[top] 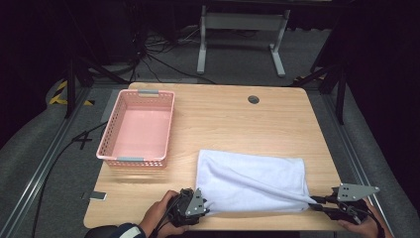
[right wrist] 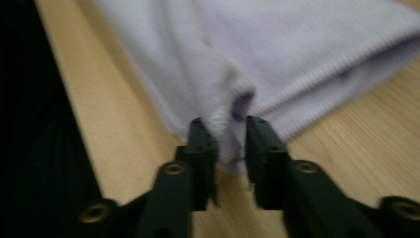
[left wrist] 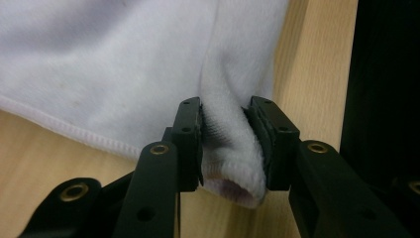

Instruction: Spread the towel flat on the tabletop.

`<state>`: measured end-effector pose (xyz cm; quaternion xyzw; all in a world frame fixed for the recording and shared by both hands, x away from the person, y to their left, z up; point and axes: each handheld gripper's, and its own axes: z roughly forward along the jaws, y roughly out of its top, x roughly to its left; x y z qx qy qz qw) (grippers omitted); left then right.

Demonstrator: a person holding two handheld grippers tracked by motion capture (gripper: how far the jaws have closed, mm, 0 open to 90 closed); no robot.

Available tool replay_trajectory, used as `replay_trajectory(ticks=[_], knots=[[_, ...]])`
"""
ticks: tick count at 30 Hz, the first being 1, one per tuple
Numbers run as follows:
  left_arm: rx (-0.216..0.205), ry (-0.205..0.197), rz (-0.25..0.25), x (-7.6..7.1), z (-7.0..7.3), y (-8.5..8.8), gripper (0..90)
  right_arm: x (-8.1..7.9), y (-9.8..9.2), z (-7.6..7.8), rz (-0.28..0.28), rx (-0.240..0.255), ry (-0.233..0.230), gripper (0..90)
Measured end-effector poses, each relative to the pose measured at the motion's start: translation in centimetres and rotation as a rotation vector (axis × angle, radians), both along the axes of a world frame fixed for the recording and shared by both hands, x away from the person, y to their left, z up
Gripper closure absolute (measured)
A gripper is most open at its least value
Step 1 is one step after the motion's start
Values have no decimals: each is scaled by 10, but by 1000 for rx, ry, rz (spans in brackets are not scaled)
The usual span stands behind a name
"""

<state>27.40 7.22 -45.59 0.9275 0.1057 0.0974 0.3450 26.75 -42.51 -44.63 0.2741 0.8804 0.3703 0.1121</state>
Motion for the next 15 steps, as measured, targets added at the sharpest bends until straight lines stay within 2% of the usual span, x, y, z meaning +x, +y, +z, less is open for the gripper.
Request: replay_trajectory(ticks=[1,2,3,4,5,6,8,10,11,12,13,14,15], knots=[[-43,11,16,1,5,5,608,0,-1,1,-12,7,-5,612],[-79,27,31,4,11,9,527,0,-3,6,-55,16,-19,541],[-127,31,51,8,16,12,478,1,-4,11,-96,32,-36,527],[-163,47,98,11,20,15,443,2,-6,18,-126,57,-51,535],[-196,54,124,15,23,16,418,3,-5,25,-165,69,-75,516],[-219,73,119,17,25,16,386,4,-4,34,-200,81,-96,500],[-205,43,90,19,25,8,394,6,3,51,-206,119,-134,511],[-188,57,62,20,23,-1,395,8,13,66,-169,136,-150,498],[-153,45,47,21,21,-6,410,10,18,72,-174,120,-150,501],[-144,48,30,21,18,-11,400,14,25,75,-192,95,-157,507],[-131,67,11,23,15,-14,415,20,32,75,-192,83,-145,509],[-109,63,4,24,11,-18,446,28,39,72,-186,65,-115,500],[-103,66,-1,25,8,-22,434,39,46,65,-193,41,-98,479]])
